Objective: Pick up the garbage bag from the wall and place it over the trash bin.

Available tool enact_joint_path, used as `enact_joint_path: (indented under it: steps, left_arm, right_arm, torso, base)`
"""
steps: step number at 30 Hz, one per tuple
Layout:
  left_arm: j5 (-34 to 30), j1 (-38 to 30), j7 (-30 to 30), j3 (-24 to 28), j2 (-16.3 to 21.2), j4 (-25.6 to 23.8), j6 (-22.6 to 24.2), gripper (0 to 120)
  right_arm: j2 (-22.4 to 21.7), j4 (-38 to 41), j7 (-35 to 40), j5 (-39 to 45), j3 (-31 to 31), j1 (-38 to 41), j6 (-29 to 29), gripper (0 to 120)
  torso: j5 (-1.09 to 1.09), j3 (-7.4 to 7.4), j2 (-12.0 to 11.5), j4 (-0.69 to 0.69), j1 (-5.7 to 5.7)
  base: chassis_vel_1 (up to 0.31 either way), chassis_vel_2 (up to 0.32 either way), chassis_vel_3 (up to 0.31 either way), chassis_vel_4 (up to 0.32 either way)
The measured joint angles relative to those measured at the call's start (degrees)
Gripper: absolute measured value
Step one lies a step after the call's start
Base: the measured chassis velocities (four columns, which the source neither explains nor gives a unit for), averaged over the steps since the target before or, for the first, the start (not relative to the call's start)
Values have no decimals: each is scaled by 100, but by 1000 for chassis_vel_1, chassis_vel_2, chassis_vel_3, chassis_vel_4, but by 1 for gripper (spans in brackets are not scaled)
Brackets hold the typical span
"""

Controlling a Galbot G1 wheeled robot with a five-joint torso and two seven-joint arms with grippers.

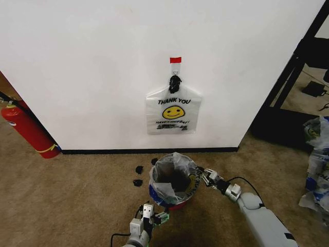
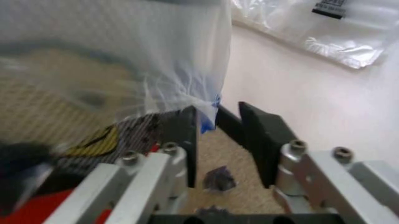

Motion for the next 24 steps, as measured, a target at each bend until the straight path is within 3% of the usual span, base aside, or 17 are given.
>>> enact_joint_path:
  steps: [5,14,19,24]
  left_arm:
    - [144,165,-44,42,212,-67,-8,100]
    - [142,234,-378,-67,368,-395,109,100]
    - [127,84,-221,44,112,-262,55,100]
    - [198,44,97,88,-88,-23,-228,100]
  right_arm:
    - [-435,544,-853,419,164,-378,-417,50]
    - [-896,1090,-1398,688,515,-853,-594,80]
    - [-861,1136,-1389,705,585,-929,-530,97]
    - [-882,1438,-1378,917,595,-1072,-554,100]
  torso:
    - [0,0,0,-1,0]
    - [-1,0,0,-1,0]
    - [0,0,0,0,0]
    - [5,0,0,-2,0]
  base:
    - [0,0,0,0]
    - [0,0,0,0]
    - [0,0,0,0]
    - [0,0,0,0]
